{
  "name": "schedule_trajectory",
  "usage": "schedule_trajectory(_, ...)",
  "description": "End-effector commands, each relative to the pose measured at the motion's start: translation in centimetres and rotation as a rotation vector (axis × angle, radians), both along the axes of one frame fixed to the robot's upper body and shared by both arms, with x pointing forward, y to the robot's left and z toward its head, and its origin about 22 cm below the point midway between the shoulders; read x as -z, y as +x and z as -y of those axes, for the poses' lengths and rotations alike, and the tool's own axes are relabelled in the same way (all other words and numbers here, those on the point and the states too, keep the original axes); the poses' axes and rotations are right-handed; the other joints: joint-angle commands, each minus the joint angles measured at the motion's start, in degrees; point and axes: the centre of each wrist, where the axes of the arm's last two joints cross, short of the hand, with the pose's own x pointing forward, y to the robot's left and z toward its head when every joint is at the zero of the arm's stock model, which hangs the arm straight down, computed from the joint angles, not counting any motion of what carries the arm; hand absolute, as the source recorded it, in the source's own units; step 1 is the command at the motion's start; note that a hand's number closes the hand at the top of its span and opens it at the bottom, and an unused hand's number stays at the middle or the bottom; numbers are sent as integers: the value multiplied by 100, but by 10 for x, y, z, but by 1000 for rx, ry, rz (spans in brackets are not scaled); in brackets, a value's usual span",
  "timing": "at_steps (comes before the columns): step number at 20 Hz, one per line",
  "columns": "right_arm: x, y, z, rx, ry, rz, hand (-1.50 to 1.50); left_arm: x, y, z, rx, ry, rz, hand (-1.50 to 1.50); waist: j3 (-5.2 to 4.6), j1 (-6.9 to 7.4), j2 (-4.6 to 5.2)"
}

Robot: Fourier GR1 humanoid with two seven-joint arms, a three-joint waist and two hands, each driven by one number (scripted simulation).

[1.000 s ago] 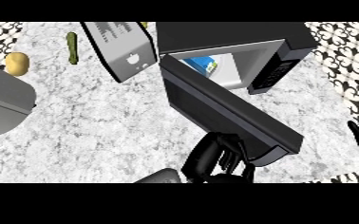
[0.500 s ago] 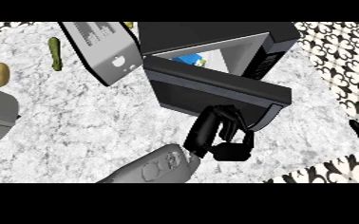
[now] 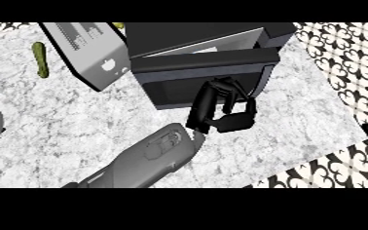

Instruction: Pick up the milk, place it into the microwave and close the microwave

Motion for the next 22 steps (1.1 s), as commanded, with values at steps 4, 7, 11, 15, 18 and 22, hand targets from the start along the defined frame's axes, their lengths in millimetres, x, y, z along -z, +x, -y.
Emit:
schedule_trajectory(4,-14,4,1,-28,4,32,-150,-15,26,-5,-76,-77,26,150,0,-160,73)
schedule_trajectory(7,-20,6,5,-36,-16,31,-150,-19,34,-5,-80,-89,34,150,11,-249,87)
schedule_trajectory(11,-29,10,3,-63,-24,44,-150,-25,45,-6,-92,-103,49,150,8,-268,129)
schedule_trajectory(15,-37,13,3,-73,-8,75,-150,-23,46,-7,-94,-113,54,150,13,-314,152)
schedule_trajectory(18,-36,12,8,-70,-2,52,-150,-15,45,-10,-103,-119,51,150,20,-377,152)
schedule_trajectory(22,-40,13,6,-76,-5,53,-150,-15,48,-10,-109,-124,68,150,22,-379,159)
